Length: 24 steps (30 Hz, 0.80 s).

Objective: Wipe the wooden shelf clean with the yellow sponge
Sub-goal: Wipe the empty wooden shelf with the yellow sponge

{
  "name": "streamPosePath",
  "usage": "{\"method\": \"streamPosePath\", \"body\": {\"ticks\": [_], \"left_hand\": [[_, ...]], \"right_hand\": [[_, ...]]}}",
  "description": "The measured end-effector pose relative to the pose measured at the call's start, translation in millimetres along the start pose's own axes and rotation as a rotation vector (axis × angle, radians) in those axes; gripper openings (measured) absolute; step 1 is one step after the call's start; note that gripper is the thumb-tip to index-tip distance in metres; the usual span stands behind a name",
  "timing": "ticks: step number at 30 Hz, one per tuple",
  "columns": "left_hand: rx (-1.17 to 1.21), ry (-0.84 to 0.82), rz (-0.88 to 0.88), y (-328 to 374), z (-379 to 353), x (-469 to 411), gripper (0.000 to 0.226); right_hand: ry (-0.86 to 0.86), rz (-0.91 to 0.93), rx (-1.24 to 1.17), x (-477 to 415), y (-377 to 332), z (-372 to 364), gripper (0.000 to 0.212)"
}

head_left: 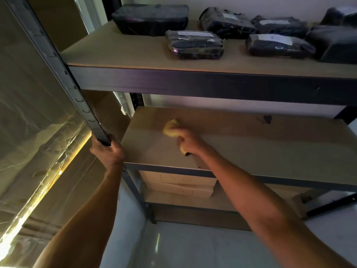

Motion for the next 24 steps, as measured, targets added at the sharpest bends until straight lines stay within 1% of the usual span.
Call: {"method": "streamPosePath", "body": {"ticks": [1, 2, 3, 4, 5, 6, 7, 8, 9, 11, 12, 14, 15, 16, 17, 18, 19, 20, 21, 22, 23, 24], "left_hand": [[-0.001, -0.007, 0.003, 0.8, 0.1, 0.3, 0.014], [0.003, -0.006, 0.009, 2.1, 0.3, 0.5, 0.015], [0.003, -0.002, 0.012, 3.7, 0.9, 0.3, 0.016], [-0.003, 0.001, 0.016, 3.6, 1.1, -0.5, 0.016], [-0.006, 0.004, 0.017, 3.8, 0.9, -0.6, 0.016], [-0.005, 0.008, 0.018, 4.5, 0.7, 0.0, 0.016], [-0.004, 0.009, 0.019, 5.0, 0.7, 0.7, 0.016], [-0.002, 0.009, 0.026, 5.7, 0.3, 1.1, 0.016], [-0.003, 0.009, 0.035, 6.7, 0.2, 1.2, 0.017], [-0.011, 0.008, 0.045, 9.0, 1.3, 1.6, 0.019], [-0.016, 0.003, 0.051, 10.0, 2.4, 1.9, 0.020], [-0.026, 0.006, 0.072, 12.6, 4.0, 2.4, 0.024], [-0.028, 0.009, 0.085, 14.0, 4.6, 2.4, 0.026], [-0.030, 0.009, 0.113, 14.5, 4.9, 3.1, 0.029], [-0.037, 0.007, 0.163, 16.6, 4.5, 4.9, 0.031], [-0.070, 0.008, 0.228, 19.1, 3.6, 9.3, 0.034], [-0.128, 0.015, 0.283, 21.8, 2.5, 16.9, 0.039], [-0.188, 0.026, 0.298, 25.5, 0.2, 28.0, 0.047], [-0.231, 0.033, 0.252, 32.9, -2.5, 42.4, 0.058], [-0.276, 0.015, 0.169, 41.2, -6.7, 59.2, 0.069], [-0.310, -0.040, 0.092, 48.7, -13.9, 77.7, 0.078], [-0.327, -0.121, 0.020, 55.7, -23.5, 95.3, 0.081]], "right_hand": [[-0.078, 0.078, -0.020, 8.6, -13.4, -8.4, 0.055], [-0.098, 0.118, -0.060, 13.2, -16.4, -6.5, 0.057], [-0.031, 0.135, -0.114, 12.8, -7.7, 4.1, 0.063], [0.087, 0.125, -0.150, 9.5, 8.8, 19.6, 0.069], [0.219, 0.073, -0.152, 5.5, 31.1, 37.9, 0.072], [0.302, -0.043, -0.128, 4.6, 53.3, 54.4, 0.068], [0.331, -0.169, -0.091, 6.2, 71.8, 62.1, 0.061], [0.317, -0.230, -0.068, 12.2, 72.7, 62.6, 0.057], [0.271, -0.198, -0.079, 22.1, 57.4, 55.7, 0.058], [0.120, -0.039, -0.147, 50.1, 12.7, 24.3, 0.061], [0.047, 0.032, -0.138, 66.5, -11.6, 6.8, 0.059], [-0.057, 0.197, -0.012, 100.8, -45.4, -19.1, 0.053], [-0.083, 0.265, 0.030, 116.5, -51.2, -22.8, 0.050], [-0.053, 0.298, 0.031, 130.4, -47.6, -17.3, 0.047], [0.048, 0.265, 0.008, 139.0, -33.8, -3.5, 0.047], [0.202, 0.163, -0.041, 145.8, -13.0, 14.1, 0.048], [0.366, -0.002, -0.076, 151.3, 16.8, 30.3, 0.052], [0.472, -0.168, -0.071, 158.0, 40.7, 42.5, 0.055], [0.498, -0.279, -0.022, 163.4, 49.0, 47.8, 0.059], [0.442, -0.285, 0.020, 165.2, 44.4, 43.5, 0.061], [0.335, -0.207, 0.048, 167.2, 31.4, 32.4, 0.059], [0.199, -0.113, 0.043, 171.3, 15.6, 20.0, 0.055]]}}
Point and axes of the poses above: each hand's wrist, its own x-axis away from the middle knuckle, its own z-axis out of the back of the hand, y = z × x, the point moved 3 cm from there along -x, towards the middle knuckle, and after that the axes turned 9 degrees about -y, right-handed, at the moved point
